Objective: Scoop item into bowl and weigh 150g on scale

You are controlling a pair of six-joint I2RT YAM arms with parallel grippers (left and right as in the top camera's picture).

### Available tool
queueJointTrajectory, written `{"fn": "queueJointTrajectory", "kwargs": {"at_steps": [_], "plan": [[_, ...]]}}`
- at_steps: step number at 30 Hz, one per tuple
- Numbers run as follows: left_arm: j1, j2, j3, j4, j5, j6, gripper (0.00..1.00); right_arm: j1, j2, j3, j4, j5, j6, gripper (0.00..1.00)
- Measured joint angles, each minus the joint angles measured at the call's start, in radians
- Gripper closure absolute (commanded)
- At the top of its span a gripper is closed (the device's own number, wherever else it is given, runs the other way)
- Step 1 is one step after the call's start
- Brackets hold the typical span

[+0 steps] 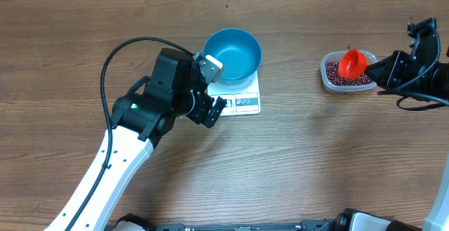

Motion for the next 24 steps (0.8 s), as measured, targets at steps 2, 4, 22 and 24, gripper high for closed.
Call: {"fn": "queueJointTrajectory", "kwargs": {"at_steps": [2, 4, 22, 24], "plan": [[0.000, 0.000, 0.000, 0.000, 0.000, 0.011, 0.00, 0.000, 0.000, 0.000, 0.000, 0.000, -0.001, 0.96], [0.000, 0.000, 0.000, -0.002, 0.000, 0.018, 0.00, 0.000, 0.000, 0.000, 0.000, -0.001, 0.000, 0.96], [0.000, 0.000, 0.000, -0.005, 0.000, 0.023, 0.00, 0.000, 0.000, 0.000, 0.000, 0.000, 0.000, 0.96], [0.000, 0.000, 0.000, -0.005, 0.000, 0.023, 0.00, 0.000, 0.000, 0.000, 0.000, 0.000, 0.000, 0.96]]}}
